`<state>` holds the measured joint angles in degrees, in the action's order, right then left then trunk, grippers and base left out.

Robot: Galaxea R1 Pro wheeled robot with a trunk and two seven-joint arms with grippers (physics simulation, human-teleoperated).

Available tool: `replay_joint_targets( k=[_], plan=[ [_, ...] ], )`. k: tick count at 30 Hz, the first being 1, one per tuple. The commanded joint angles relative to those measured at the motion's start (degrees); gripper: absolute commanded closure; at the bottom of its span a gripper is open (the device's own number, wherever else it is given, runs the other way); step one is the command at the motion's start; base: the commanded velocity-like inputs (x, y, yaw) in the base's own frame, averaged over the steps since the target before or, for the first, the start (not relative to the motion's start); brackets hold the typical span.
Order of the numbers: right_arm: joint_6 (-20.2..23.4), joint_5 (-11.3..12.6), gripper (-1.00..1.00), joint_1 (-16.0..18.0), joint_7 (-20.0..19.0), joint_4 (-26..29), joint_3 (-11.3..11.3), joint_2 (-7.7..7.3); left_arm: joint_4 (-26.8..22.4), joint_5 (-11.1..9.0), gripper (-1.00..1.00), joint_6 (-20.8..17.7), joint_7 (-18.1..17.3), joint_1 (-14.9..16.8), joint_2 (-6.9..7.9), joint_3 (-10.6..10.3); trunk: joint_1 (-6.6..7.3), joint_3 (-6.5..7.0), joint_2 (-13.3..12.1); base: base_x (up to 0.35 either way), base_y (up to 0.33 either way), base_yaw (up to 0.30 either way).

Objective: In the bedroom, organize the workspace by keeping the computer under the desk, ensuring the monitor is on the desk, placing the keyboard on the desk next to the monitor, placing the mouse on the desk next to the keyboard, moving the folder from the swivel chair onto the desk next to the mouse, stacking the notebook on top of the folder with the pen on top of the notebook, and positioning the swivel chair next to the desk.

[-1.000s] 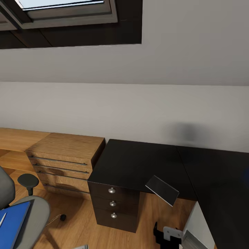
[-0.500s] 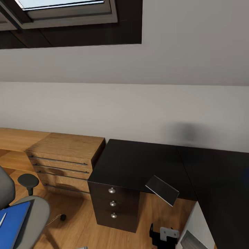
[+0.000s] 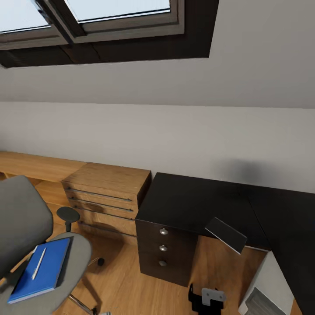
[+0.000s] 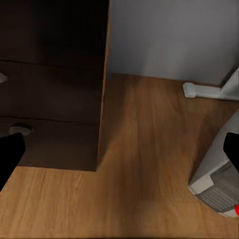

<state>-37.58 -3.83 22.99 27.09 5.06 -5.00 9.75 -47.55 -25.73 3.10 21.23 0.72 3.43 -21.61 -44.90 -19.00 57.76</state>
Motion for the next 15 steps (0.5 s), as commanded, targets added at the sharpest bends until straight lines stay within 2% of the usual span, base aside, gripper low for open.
replay_joint_targets(
  k=[1,8,15],
  plan=[
    [0.1,-0.4,-1.0,0.0,0.6,0.0,-0.3,0.0,0.0,-0.6,-1.0,0.3,0.5,0.1,0.1,-0.4,0.0,-0.06,0.0,-0.08,0.31,0.27],
    [0.1,-0.4,-1.0,0.0,0.6,0.0,-0.3,0.0,0.1,-0.6,-1.0,0.2,0.5,0.1,0.09,-0.5,0.0,-0.16,0.0,-0.036,0.322,0.256],
    [0.0,-0.4,-1.0,0.0,0.6,0.0,-0.3,0.0,0.2,-0.6,-1.0,0.2,0.4,0.1,0.09,-0.5,0.0,-0.27,0.0,-0.004,0.33,0.054]
  ],
)
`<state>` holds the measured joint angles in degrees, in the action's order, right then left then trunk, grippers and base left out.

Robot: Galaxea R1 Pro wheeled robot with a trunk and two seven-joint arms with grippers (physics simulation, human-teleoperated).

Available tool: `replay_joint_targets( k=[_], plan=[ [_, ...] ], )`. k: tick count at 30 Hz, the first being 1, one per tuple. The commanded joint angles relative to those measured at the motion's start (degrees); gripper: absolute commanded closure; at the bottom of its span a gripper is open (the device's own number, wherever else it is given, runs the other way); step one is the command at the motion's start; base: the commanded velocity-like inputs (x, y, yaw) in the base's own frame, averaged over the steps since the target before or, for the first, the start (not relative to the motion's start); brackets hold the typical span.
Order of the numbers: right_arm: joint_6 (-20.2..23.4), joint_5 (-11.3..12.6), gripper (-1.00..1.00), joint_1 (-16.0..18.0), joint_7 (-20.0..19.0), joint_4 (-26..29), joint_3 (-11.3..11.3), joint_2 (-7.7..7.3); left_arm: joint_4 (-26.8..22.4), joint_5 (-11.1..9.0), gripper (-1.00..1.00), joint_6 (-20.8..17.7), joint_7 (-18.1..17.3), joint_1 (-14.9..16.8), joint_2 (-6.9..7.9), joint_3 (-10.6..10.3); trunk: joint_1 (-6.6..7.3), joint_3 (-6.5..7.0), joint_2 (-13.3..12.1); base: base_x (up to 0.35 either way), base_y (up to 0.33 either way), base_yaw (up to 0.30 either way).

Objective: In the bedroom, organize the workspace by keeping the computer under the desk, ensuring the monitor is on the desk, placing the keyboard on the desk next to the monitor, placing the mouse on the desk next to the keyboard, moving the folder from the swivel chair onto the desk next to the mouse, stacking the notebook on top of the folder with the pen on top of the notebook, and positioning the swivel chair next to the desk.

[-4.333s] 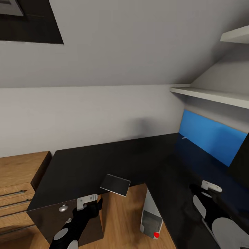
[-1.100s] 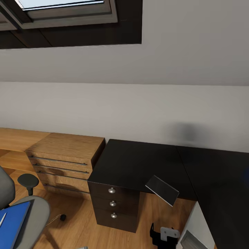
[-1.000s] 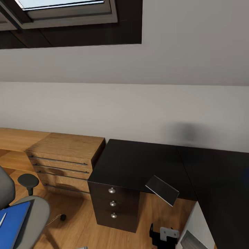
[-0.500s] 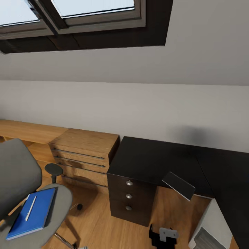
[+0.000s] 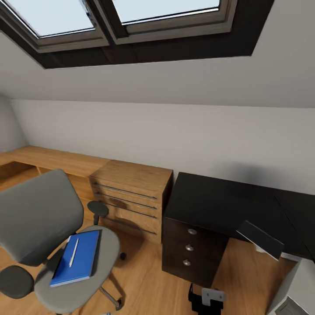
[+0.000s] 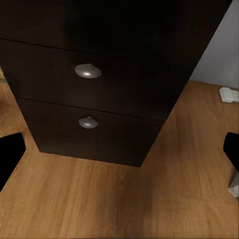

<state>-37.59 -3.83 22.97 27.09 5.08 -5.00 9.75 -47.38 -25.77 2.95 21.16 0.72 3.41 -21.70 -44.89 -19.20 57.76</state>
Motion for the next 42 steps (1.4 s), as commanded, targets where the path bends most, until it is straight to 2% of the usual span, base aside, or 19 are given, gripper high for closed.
replay_joint_targets(
  k=[1,7,9,42],
  plan=[
    [0.1,-0.4,-1.0,0.1,0.6,-0.1,-0.3,0.01,0.0,-0.6,-1.0,0.3,0.5,0.1,0.1,-0.4,-0.01,-0.07,0.1,0.0,0.312,0.005],
    [0.0,-0.4,-1.0,0.1,0.6,-0.1,-0.3,0.01,1.5,-0.6,-1.0,0.2,0.5,0.1,0.03,-0.4,-0.01,-0.07,0.1,0.0,0.14,0.002],
    [0.0,-0.4,-1.0,0.1,0.6,-0.1,-0.3,0.14,3.2,-0.6,-1.0,0.3,0.5,0.1,-0.45,-0.4,-0.01,-0.07,0.1,0.0,0.006,0.226],
    [-0.2,-0.5,-1.0,0.0,0.5,-1.9,-0.6,0.25,5.0,-0.9,-1.0,0.6,0.4,0.1,-1.13,-0.3,-0.01,-0.07,0.1,0.0,0.0,0.276]
  ],
)
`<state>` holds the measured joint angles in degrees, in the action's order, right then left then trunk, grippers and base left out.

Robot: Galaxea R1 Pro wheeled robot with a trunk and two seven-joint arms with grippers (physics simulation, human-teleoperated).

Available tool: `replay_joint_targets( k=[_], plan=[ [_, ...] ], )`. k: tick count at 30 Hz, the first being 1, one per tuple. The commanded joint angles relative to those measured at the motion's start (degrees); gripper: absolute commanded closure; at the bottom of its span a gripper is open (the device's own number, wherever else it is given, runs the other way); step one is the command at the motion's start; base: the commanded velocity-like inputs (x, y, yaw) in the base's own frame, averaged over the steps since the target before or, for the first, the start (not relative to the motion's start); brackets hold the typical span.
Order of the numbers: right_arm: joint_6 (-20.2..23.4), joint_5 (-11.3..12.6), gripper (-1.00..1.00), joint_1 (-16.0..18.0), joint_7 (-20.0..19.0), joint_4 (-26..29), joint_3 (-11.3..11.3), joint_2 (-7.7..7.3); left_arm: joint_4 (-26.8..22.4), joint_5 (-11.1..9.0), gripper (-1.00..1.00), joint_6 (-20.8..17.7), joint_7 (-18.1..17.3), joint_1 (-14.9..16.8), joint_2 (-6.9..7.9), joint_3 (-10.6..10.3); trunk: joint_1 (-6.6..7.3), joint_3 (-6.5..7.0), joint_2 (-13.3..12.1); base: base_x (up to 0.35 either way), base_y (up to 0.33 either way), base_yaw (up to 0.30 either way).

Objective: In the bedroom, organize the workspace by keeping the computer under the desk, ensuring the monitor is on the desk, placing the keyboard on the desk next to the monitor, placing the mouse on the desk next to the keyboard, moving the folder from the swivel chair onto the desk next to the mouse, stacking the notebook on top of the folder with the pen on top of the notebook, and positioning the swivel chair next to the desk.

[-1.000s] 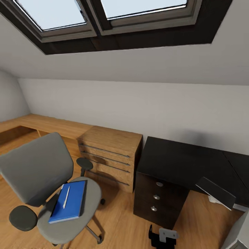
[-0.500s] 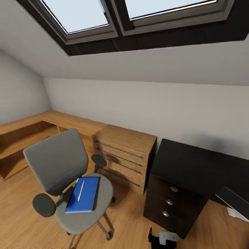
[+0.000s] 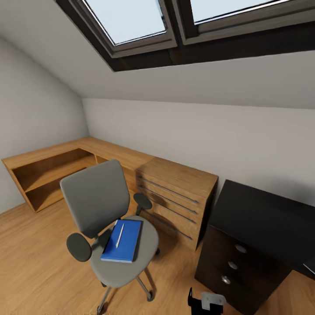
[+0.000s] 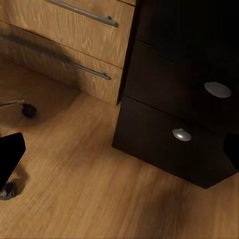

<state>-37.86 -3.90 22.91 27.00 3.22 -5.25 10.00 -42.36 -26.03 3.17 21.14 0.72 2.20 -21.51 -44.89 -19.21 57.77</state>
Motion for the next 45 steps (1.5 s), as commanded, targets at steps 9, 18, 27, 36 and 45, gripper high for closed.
replay_joint_targets(
  k=[9,18,27,36,45],
  plan=[
    [0.0,-0.4,-1.0,0.0,0.6,0.0,-0.3,0.0,0.0,-0.5,-1.0,0.3,0.5,0.1,0.02,-0.5,0.0,-0.07,0.0,0.0,0.0,0.286],
    [0.0,-0.5,-1.0,0.0,0.6,0.0,-0.4,0.0,0.0,-0.3,-1.0,0.3,0.4,0.1,-0.08,-0.5,0.0,-0.07,0.0,0.0,0.0,0.286],
    [0.0,-0.5,-1.0,0.0,0.6,0.0,-0.4,0.0,0.0,-0.2,-1.0,1.7,0.4,0.1,-0.48,-0.6,0.0,-0.07,0.0,0.0,0.0,0.286],
    [-0.1,-0.6,-1.0,0.0,0.6,0.0,-0.4,0.0,0.0,-0.2,-1.0,2.9,0.5,0.1,-0.52,-0.7,0.0,-0.07,0.0,0.0,0.0,0.286],
    [0.0,-0.6,-1.0,0.0,0.6,0.0,-0.4,0.0,0.0,-0.2,-1.0,3.1,0.5,0.1,-0.53,-0.7,0.0,-0.07,0.0,0.0,0.0,0.286]
  ],
)
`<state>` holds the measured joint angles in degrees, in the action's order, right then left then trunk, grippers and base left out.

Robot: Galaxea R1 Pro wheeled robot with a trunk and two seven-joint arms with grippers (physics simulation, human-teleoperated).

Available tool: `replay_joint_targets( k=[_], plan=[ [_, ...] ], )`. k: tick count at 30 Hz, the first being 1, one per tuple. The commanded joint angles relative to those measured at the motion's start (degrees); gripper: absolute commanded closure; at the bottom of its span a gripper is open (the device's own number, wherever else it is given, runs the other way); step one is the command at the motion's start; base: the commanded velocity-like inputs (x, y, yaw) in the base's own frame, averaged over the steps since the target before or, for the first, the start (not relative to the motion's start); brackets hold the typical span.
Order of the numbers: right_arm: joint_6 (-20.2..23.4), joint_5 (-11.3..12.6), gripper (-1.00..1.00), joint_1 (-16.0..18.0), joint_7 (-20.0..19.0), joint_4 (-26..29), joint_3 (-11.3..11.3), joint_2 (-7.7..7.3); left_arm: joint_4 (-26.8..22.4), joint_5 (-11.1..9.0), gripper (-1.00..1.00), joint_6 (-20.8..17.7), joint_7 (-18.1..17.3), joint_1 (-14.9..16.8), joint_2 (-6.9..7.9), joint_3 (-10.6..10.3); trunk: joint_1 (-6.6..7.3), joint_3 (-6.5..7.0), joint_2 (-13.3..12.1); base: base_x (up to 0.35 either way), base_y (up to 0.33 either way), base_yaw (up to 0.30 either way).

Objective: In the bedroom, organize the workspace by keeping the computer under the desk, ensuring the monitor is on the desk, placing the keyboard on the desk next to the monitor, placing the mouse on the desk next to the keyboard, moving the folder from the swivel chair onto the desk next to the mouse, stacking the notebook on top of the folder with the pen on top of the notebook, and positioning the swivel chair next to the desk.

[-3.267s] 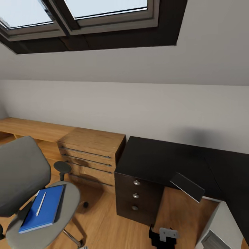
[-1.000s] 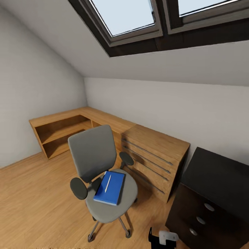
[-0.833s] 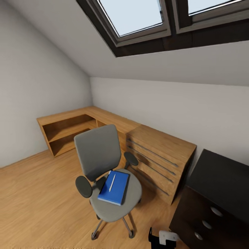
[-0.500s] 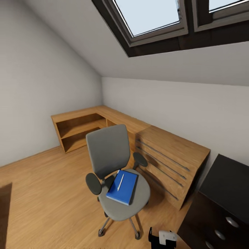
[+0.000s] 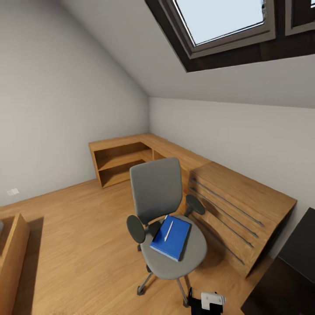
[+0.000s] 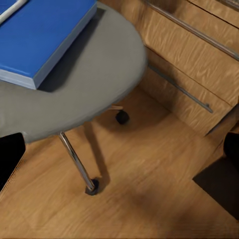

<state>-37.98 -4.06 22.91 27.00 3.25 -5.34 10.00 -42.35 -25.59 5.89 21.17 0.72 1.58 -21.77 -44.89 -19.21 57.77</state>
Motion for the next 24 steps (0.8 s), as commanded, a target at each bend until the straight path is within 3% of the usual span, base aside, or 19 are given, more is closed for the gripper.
replay_joint_targets(
  k=[1,14,24],
  plan=[
    [0.1,-0.4,-1.0,0.0,0.6,0.0,-0.3,0.0,0.0,-0.6,-1.0,0.3,0.5,0.1,0.09,-0.5,0.0,-0.07,0.0,0.0,0.0,0.286],
    [0.1,-0.3,-1.0,0.0,0.6,0.0,-0.2,0.0,0.0,-0.6,-1.0,0.4,0.5,0.1,0.09,-0.5,0.0,-0.07,0.0,0.165,0.113,0.286],
    [0.1,-0.3,-1.0,0.0,0.6,0.1,0.0,0.0,0.1,-0.6,-1.0,0.4,0.5,0.1,0.09,-0.5,0.0,-0.07,0.0,0.069,0.038,0.049]
  ],
)
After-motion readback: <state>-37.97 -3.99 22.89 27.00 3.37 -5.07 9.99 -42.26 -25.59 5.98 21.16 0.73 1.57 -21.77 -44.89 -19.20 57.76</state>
